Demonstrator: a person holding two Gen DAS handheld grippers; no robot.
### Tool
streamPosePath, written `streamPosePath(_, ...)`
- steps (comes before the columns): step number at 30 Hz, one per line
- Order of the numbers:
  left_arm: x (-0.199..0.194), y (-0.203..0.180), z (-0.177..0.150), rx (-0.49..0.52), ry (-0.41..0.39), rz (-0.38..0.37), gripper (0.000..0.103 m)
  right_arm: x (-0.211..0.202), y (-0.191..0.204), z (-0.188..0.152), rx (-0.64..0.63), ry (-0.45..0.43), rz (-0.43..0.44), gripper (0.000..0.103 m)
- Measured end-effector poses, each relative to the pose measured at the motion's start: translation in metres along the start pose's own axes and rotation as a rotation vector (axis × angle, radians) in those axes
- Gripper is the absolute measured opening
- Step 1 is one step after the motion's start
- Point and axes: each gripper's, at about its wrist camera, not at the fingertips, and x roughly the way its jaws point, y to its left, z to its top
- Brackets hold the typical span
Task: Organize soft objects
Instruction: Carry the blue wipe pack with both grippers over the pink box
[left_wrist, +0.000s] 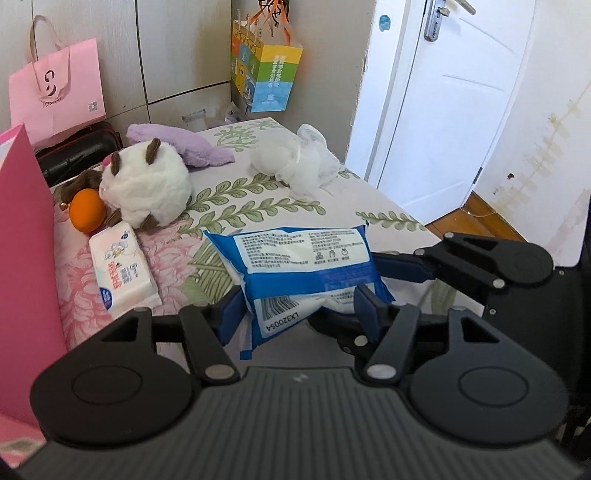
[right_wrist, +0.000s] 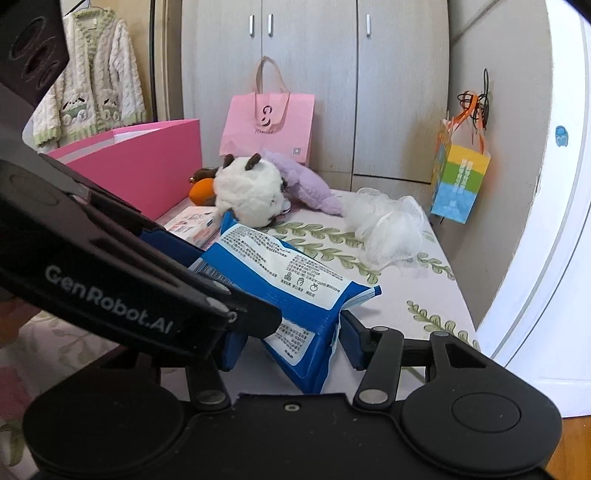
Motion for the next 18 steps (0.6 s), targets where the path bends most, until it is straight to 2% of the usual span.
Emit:
streamPosePath(8,-0.025,0.005,-0.013,-0.065,0.041,-0.026,0.061,-0.018,0.017,0.004,-0.019,0.077,0.041,0.059)
streamPosePath(18,-0.07,0.021,-0.037,-0.155,0.078,-0.041,0.061,-0.047,0.05,0.012,-0.109,0.126,0.119,0.06)
